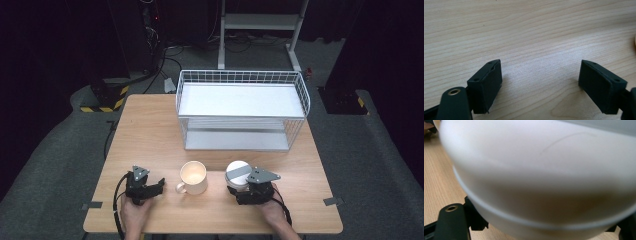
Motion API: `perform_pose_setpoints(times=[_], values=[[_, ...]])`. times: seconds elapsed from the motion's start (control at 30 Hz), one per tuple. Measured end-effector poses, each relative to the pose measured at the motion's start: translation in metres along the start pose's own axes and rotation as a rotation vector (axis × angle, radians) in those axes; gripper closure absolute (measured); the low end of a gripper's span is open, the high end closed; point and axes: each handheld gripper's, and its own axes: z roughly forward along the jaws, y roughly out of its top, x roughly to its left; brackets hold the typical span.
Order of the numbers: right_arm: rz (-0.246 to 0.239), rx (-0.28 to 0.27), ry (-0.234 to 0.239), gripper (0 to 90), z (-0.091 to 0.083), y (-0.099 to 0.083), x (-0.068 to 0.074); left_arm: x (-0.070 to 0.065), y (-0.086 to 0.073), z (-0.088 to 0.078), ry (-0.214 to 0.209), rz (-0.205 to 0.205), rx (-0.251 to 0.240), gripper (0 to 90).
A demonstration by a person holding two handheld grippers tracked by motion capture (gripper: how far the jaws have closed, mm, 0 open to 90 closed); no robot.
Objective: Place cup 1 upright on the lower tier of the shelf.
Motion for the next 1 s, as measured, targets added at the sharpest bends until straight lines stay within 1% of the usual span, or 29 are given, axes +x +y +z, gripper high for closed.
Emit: perform_pose_setpoints(times=[0.27, 0.37, 0.5, 0.57, 0.6, 0.77, 0.83, 0.9, 0.93, 1.0], values=[[0.040, -0.001, 0.004, 18.7, 0.001, 0.000, -0.008, 0.000, 0.000, 0.000, 0.000, -0.001, 0.001, 19.2], [0.040, 0.005, -0.003, 18.7, 0.001, 0.001, -0.010, 0.000, 0.000, 0.000, 0.000, -0.001, 0.001, 19.2], [0.041, -0.003, -0.009, 18.7, -0.001, 0.006, -0.015, 0.000, 0.000, 0.000, 0.000, -0.001, 0.001, 19.2], [0.051, -0.010, -0.012, 18.7, -0.002, 0.007, -0.017, 0.000, 0.000, 0.000, 0.000, -0.001, 0.001, 19.2], [0.061, -0.007, -0.008, 18.7, -0.002, 0.008, -0.021, 0.000, 0.000, 0.000, 0.000, -0.001, 0.001, 19.2], [0.069, -0.005, -0.018, 18.7, -0.003, 0.010, -0.026, 0.000, 0.000, 0.000, 0.001, -0.001, 0.001, 19.2], [0.070, -0.002, -0.030, 18.7, -0.003, 0.012, -0.030, 0.000, 0.000, 0.000, 0.001, -0.001, 0.001, 19.2], [0.066, -0.005, -0.031, 18.7, -0.003, 0.013, -0.032, 0.000, 0.000, 0.000, 0.001, -0.001, 0.001, 19.2], [0.076, -0.008, -0.028, 18.7, -0.002, 0.013, -0.033, 0.000, 0.000, 0.000, 0.001, -0.001, 0.001, 19.2], [0.076, -0.001, -0.030, 18.8, -0.002, 0.014, -0.036, 0.000, 0.000, 0.000, 0.001, -0.001, 0.001, 19.2]])
